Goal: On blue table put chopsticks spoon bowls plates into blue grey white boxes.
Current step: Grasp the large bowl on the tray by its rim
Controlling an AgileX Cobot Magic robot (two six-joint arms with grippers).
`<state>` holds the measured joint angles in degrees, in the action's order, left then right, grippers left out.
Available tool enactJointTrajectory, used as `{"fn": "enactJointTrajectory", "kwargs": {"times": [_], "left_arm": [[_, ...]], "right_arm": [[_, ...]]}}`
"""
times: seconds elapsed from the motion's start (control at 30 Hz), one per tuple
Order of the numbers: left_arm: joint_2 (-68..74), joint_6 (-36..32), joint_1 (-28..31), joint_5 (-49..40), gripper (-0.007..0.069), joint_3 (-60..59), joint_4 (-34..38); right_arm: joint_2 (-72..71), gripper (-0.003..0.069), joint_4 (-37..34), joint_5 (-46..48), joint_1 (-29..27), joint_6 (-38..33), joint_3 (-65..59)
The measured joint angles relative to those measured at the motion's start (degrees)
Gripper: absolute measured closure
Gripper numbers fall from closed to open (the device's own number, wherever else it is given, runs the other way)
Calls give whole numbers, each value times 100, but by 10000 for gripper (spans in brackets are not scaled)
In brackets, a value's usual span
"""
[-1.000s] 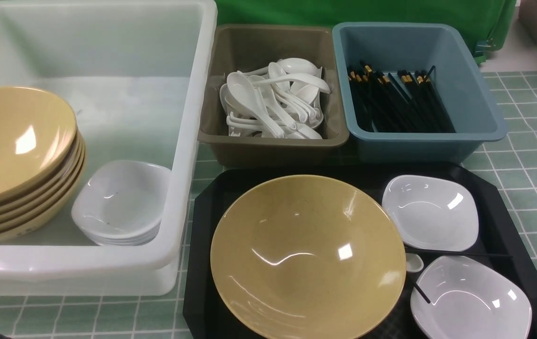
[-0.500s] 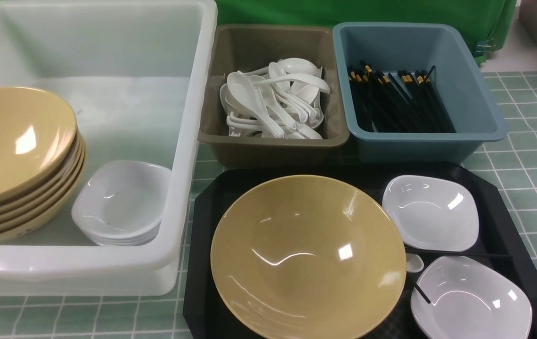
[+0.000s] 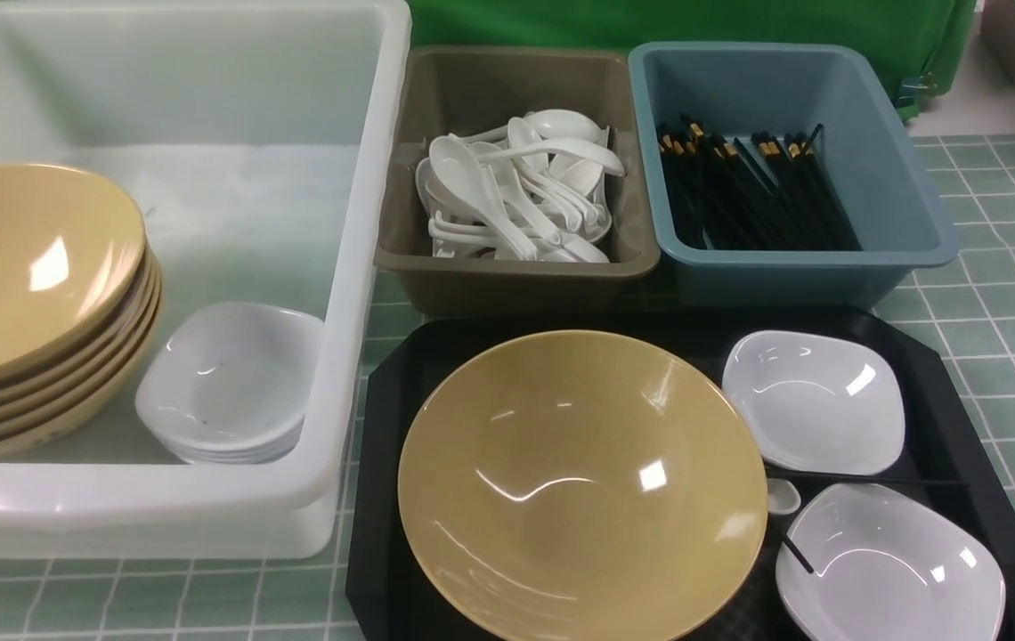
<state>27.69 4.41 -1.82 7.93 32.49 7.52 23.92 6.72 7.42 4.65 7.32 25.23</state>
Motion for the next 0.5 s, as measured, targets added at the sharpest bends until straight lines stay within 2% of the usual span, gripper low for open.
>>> {"fn": "enactJointTrajectory", "kwargs": {"times": [0.1,0.17,0.2,0.23,0.3,0.33,0.4,0.47,0.5], "left_arm": [[876,444,-65,-1325,620,415,227],[1412,442,-197,-2314,620,776,266],[1822,330,-341,-2980,620,1085,284],[1880,297,-366,-3087,620,1130,300],[2600,-183,-687,-4250,620,1658,464],[2659,-273,-716,-4417,620,1700,490],[3460,-965,-1174,-5302,620,2237,941],[3726,-1156,-1357,-5461,620,2412,1074],[4119,-1493,-1661,-5713,620,2685,1270]], "right_arm": [[762,620,-74,962,0,-7,5],[1145,620,-125,1497,0,-96,7],[1470,620,-146,2083,0,-328,18],[1516,620,-152,2083,0,-367,18],[2018,620,-432,2853,49,-853,18],[2055,620,-432,2898,59,-891,18],[2474,620,-1305,3127,284,-1721,20],[2584,620,-1650,3106,371,-2120,24],[2723,620,-2236,3044,499,-2683,24]]}}
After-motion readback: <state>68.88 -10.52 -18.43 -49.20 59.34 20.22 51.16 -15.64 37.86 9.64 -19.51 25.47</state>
